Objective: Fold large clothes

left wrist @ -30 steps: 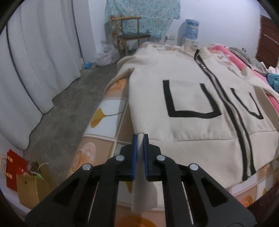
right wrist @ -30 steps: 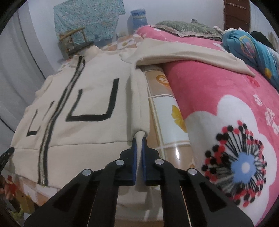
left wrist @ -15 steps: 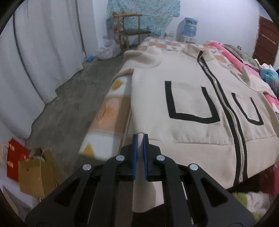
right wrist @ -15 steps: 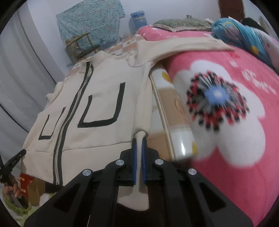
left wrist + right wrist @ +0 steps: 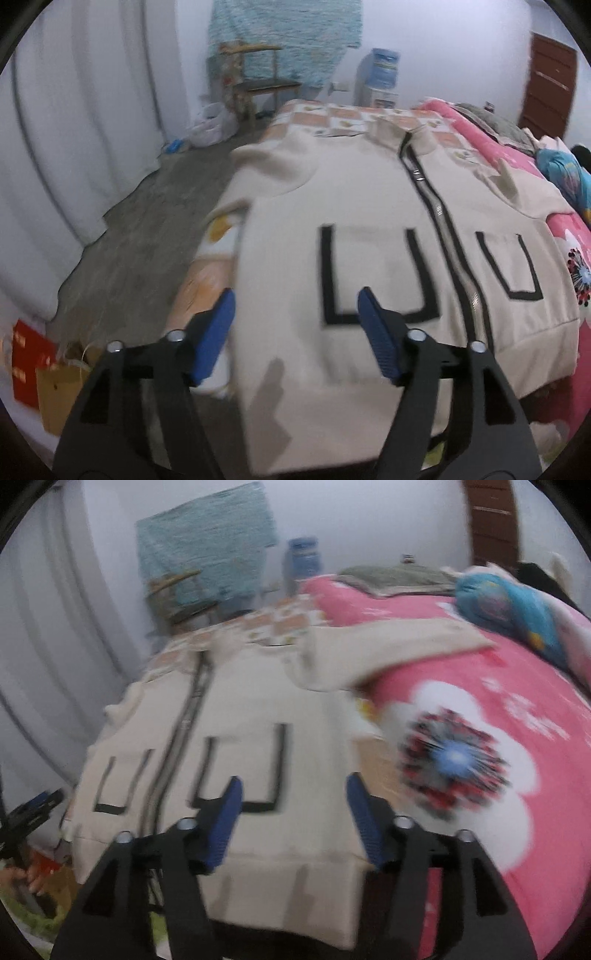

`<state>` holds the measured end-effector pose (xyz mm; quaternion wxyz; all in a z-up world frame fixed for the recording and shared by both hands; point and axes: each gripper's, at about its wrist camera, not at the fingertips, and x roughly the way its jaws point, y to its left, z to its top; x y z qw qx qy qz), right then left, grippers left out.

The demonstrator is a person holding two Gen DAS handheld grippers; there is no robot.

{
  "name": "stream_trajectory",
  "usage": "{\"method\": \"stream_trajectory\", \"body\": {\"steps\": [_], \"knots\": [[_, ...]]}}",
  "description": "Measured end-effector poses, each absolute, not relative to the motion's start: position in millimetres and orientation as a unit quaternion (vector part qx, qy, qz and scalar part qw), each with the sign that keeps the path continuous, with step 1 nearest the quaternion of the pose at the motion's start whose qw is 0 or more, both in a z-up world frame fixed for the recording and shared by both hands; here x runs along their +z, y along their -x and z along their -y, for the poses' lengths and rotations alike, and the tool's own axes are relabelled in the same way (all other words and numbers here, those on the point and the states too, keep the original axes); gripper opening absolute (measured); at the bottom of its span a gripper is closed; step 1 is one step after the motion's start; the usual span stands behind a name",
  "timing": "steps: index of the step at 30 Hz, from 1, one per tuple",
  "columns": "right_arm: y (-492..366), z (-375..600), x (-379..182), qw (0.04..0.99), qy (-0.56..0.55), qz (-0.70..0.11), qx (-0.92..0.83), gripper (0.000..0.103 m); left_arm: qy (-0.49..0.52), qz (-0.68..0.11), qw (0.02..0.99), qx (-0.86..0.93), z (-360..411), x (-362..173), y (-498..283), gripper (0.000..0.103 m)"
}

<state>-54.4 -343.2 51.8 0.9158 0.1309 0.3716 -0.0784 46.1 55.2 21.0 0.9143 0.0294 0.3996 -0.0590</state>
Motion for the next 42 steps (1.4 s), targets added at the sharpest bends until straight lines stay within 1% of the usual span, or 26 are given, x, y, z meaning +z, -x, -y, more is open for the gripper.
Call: {"method": "stream_trajectory", "body": {"steps": [1,3,4,9,13,14,15,16,18,19,21,37,40,42], "knots": [[37,332,49,0.915,-0.121,-0.381,-0.062,0.072,-0.035,-0.403,0.912,-0.067,-45,20,-56,0.078],[6,309,41,0.913,-0.092,-0.395,-0.039,0.082,-0.047,-0.407,0.909,-0.077,-28,15,-72,0.084],[-5,300,37,0.912,-0.079,-0.4,-0.032,0.085,-0.055,-0.412,0.906,-0.079,-19,10,-83,0.084],[-74,274,-3,0.886,-0.06,-0.459,-0.014,0.086,-0.083,-0.445,0.888,-0.079,3,-21,-121,0.086],[-103,268,-23,0.875,-0.046,-0.481,-0.03,0.087,-0.1,-0.472,0.872,-0.079,11,-42,-140,0.086],[-109,266,-26,0.874,-0.044,-0.483,-0.03,0.088,-0.104,-0.478,0.868,-0.082,12,-46,-142,0.087],[-114,266,-31,0.871,-0.042,-0.488,-0.031,0.09,-0.102,-0.471,0.873,-0.08,11,-47,-142,0.093],[-116,266,-35,0.869,-0.042,-0.492,-0.033,0.091,-0.104,-0.47,0.873,-0.081,9,-48,-142,0.094],[-121,264,-43,0.863,-0.035,-0.502,-0.041,0.093,-0.095,-0.475,0.87,-0.089,5,-50,-145,0.095],[-122,264,-47,0.861,-0.032,-0.506,-0.043,0.097,-0.085,-0.48,0.868,-0.092,3,-51,-146,0.096],[-123,262,-48,0.866,-0.023,-0.497,-0.045,0.096,-0.058,-0.493,0.863,-0.097,-4,-53,-151,0.096],[-123,266,-47,0.868,-0.022,-0.494,-0.039,0.096,-0.066,-0.488,0.864,-0.106,-2,-53,-153,0.096],[-128,265,-42,0.86,-0.029,-0.507,-0.041,0.096,-0.067,-0.486,0.865,-0.108,-2,-54,-152,0.096],[-129,260,-33,0.868,-0.029,-0.494,-0.031,0.096,-0.067,-0.484,0.866,-0.109,-2,-54,-152,0.096]]}}
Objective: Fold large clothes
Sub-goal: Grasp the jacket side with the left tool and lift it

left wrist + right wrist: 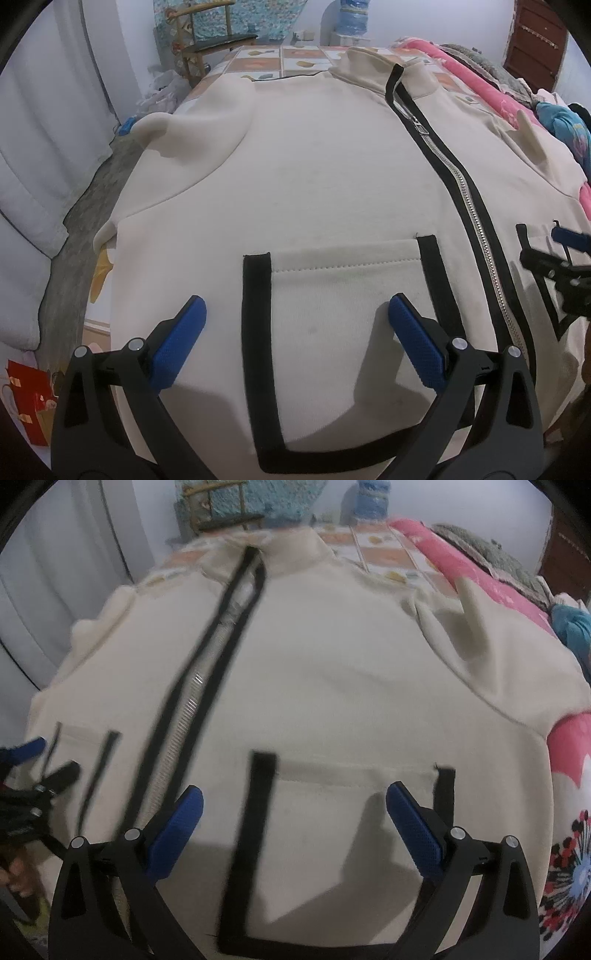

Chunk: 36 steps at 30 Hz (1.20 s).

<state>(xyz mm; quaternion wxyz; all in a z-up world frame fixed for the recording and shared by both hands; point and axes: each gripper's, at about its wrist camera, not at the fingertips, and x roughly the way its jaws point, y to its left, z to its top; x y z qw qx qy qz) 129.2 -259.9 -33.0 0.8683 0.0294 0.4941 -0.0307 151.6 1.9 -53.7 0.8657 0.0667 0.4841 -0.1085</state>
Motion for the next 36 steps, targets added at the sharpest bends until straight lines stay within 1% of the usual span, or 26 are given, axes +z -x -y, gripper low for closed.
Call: {"method": "stream_trajectory", "body": {"steps": [3,10,16,20,21,22,26,27,29,32,35,36], "knots": [[-134,246,-23,0.878,-0.015,-0.479,-0.017,0.096,-0.066,-0.482,0.867,-0.109,-2,-54,-151,0.096],[-155,218,-19,0.88,-0.006,-0.474,0.027,0.096,-0.049,-0.467,0.876,-0.108,-14,-46,-147,0.096],[-165,196,-26,0.879,0.018,-0.475,0.051,0.096,0.003,-0.414,0.907,-0.073,-69,-11,-152,0.095],[-170,186,-38,0.87,0.028,-0.489,0.056,0.09,0.054,-0.389,0.919,-0.04,-123,11,-168,0.095],[-170,185,-41,0.868,0.029,-0.493,0.056,0.09,0.068,-0.387,0.919,-0.036,-134,13,-172,0.094],[-170,184,-43,0.867,0.031,-0.495,0.055,0.09,0.085,-0.386,0.918,-0.033,-146,15,-178,0.09],[-171,185,-44,0.867,0.025,-0.495,0.057,0.09,0.194,-0.404,0.893,-0.036,-200,4,-207,0.082],[-171,185,-44,0.867,0.025,-0.495,0.056,0.09,0.241,-0.415,0.876,-0.037,-216,-6,-217,0.079],[-172,184,-44,0.867,0.025,-0.494,0.055,0.09,0.319,-0.433,0.842,-0.049,-240,-28,-230,0.079],[-172,184,-44,0.867,0.026,-0.494,0.054,0.09,0.473,-0.456,0.752,-0.053,-282,-85,-248,0.079],[-172,184,-44,0.867,0.025,-0.495,0.054,0.09,0.596,-0.473,0.647,-0.04,-310,-149,-251,0.078],[-172,184,-45,0.867,0.025,-0.495,0.053,0.09,0.622,-0.477,0.619,-0.042,-314,-166,-252,0.078]]}}
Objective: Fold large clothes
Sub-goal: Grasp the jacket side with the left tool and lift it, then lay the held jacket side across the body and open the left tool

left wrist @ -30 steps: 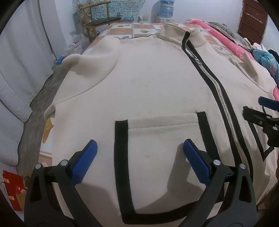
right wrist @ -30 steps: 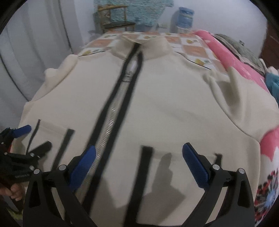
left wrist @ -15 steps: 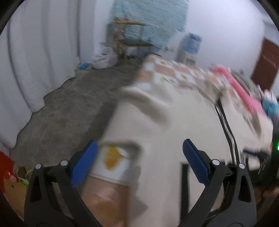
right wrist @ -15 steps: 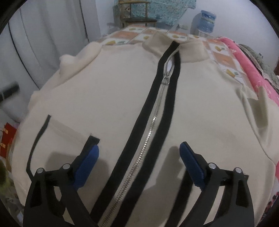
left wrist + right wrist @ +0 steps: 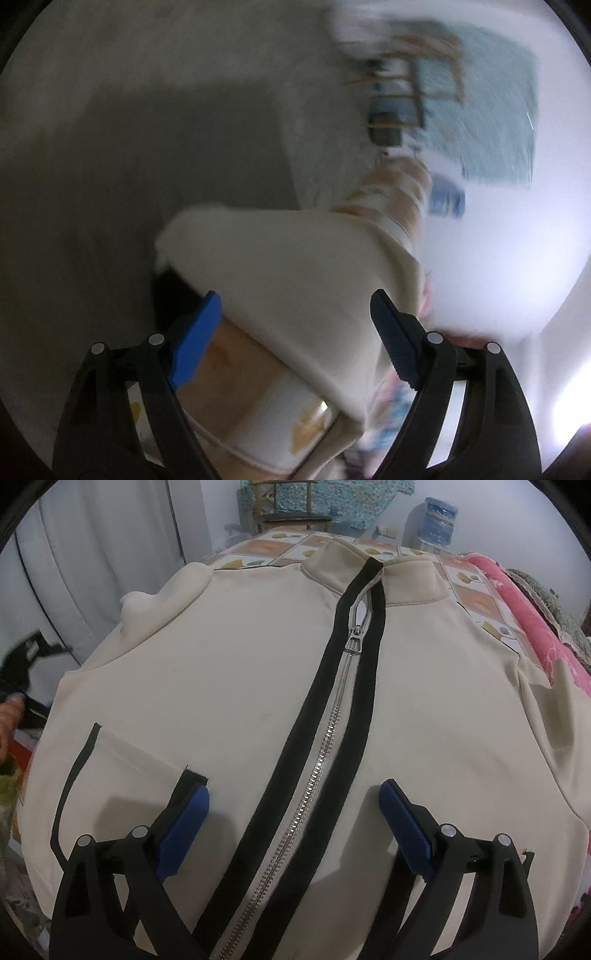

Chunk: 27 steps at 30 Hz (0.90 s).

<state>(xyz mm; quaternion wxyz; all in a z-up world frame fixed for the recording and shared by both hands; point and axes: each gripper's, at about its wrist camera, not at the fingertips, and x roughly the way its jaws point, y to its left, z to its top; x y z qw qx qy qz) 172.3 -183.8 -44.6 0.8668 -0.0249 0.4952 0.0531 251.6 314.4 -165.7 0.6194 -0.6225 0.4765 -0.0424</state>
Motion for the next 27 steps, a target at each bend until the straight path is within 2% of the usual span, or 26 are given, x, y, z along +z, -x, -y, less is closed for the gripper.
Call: {"method": "stream_trajectory", "body": {"steps": [5,11,12,13,14,16,17,19,21,24,27], "knots": [[-174,184,-45,0.867,0.022,-0.496,0.049,0.09,0.705,-0.502,0.498,-0.058,-310,-238,-253,0.078],[-175,184,-45,0.865,0.02,-0.499,0.045,0.091,0.721,-0.509,0.46,-0.094,-284,-266,-272,0.078],[-176,184,-45,0.865,0.02,-0.499,0.044,0.091,0.72,-0.507,0.465,-0.092,-284,-264,-278,0.068],[-177,184,-45,0.865,0.019,-0.5,0.044,0.091,0.719,-0.507,0.467,-0.087,-287,-264,-282,0.054],[-177,184,-45,0.865,0.019,-0.5,0.044,0.091,0.721,-0.506,0.466,-0.083,-291,-262,-289,0.046],[-177,184,-45,0.865,0.018,-0.5,0.042,0.091,0.716,-0.507,0.473,-0.078,-295,-258,-297,0.016],[-178,184,-45,0.865,0.017,-0.5,0.042,0.091,0.706,-0.511,0.486,-0.071,-300,-254,-298,0.011],[-177,184,-45,0.864,0.017,-0.501,0.041,0.091,0.669,-0.505,0.542,-0.052,-314,-228,-301,0.006],[-178,184,-45,0.864,0.016,-0.501,0.041,0.091,0.624,-0.498,0.601,-0.037,-324,-197,-308,0.006],[-178,184,-45,0.865,0.017,-0.499,0.043,0.091,0.497,-0.463,0.734,-0.018,-323,-104,-317,0.006],[-176,185,-45,0.867,0.015,-0.497,0.044,0.091,0.312,-0.395,0.863,-0.029,-274,6,-307,0.006]]}}
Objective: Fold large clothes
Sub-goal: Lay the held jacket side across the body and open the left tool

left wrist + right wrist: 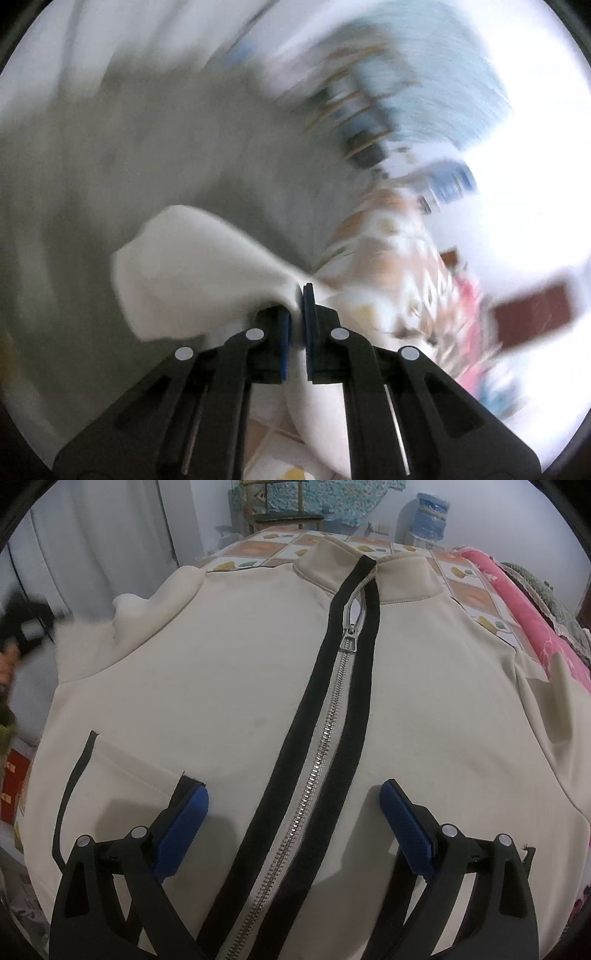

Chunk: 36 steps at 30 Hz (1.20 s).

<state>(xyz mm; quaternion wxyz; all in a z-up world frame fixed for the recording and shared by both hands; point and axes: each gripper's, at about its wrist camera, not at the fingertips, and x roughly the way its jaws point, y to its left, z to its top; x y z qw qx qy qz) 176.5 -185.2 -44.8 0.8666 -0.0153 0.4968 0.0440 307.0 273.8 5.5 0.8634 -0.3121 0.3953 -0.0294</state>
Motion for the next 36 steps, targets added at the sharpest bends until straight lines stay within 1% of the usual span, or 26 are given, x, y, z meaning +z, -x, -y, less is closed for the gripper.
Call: {"method": "stream_trajectory", "body": {"steps": [2,5,6,8,9,10,11,13,14,17,18,20,21,22,23,26,28,31,33,36], "knots": [[-175,187,-45,0.866,0.012,-0.497,0.045,0.091,0.148,-0.333,0.93,-0.05,-206,73,-285,0.006],[-171,193,-42,0.865,-0.003,-0.5,0.044,0.091,-0.032,-0.268,0.96,-0.079,-115,115,-250,0.006],[-169,197,-41,0.866,-0.009,-0.499,0.042,0.091,-0.111,-0.243,0.959,-0.095,-71,120,-227,0.006],[-164,206,-37,0.868,-0.017,-0.495,0.037,0.091,-0.198,-0.219,0.948,-0.122,-15,112,-195,0.006],[-160,212,-33,0.87,-0.021,-0.491,0.03,0.091,-0.22,-0.22,0.941,-0.132,3,106,-186,0.006],[-157,218,-31,0.872,-0.024,-0.489,0.026,0.091,-0.236,-0.226,0.934,-0.147,22,96,-176,0.009],[-154,225,-29,0.873,-0.029,-0.486,0.019,0.091,-0.246,-0.241,0.924,-0.166,38,80,-163,0.01],[-147,240,-26,0.874,-0.039,-0.484,0.006,0.091,-0.235,-0.283,0.912,-0.182,51,50,-153,0.011],[-143,248,-25,0.874,-0.045,-0.484,0.0,0.091,-0.216,-0.324,0.901,-0.19,55,31,-154,0.012],[-131,275,-23,0.87,-0.066,-0.488,-0.02,0.091,-0.167,-0.417,0.873,-0.193,46,-18,-161,0.013],[-127,283,-23,0.869,-0.073,-0.489,-0.026,0.091,-0.158,-0.43,0.869,-0.186,41,-27,-161,0.013],[-120,296,-20,0.867,-0.083,-0.49,-0.034,0.091,-0.113,-0.436,0.871,-0.195,24,-27,-158,0.017],[-117,302,-17,0.868,-0.087,-0.488,-0.038,0.091,-0.088,-0.432,0.874,-0.206,16,-22,-157,0.026],[-114,307,-15,0.868,-0.091,-0.486,-0.041,0.091,-0.057,-0.424,0.877,-0.219,6,-16,-154,0.031],[-114,311,-13,0.868,-0.098,-0.485,-0.041,0.091,-0.032,-0.413,0.882,-0.226,-6,-10,-151,0.033],[-117,321,0,0.867,-0.144,-0.477,-0.019,0.091,-0.013,-0.39,0.895,-0.216,-15,-5,-155,0.033],[-123,320,11,0.869,-0.165,-0.467,0.006,0.091,-0.003,-0.39,0.898,-0.201,-11,-6,-161,0.033],[-146,312,26,0.874,-0.169,-0.455,0.035,0.091,0.031,-0.406,0.898,-0.169,-20,-17,-180,0.033],[-163,305,34,0.878,-0.164,-0.447,0.048,0.091,0.037,-0.422,0.895,-0.142,-28,-25,-183,0.032],[-189,291,40,0.879,-0.155,-0.447,0.057,0.086,0.051,-0.44,0.888,-0.124,-32,-43,-195,0.032]]}}
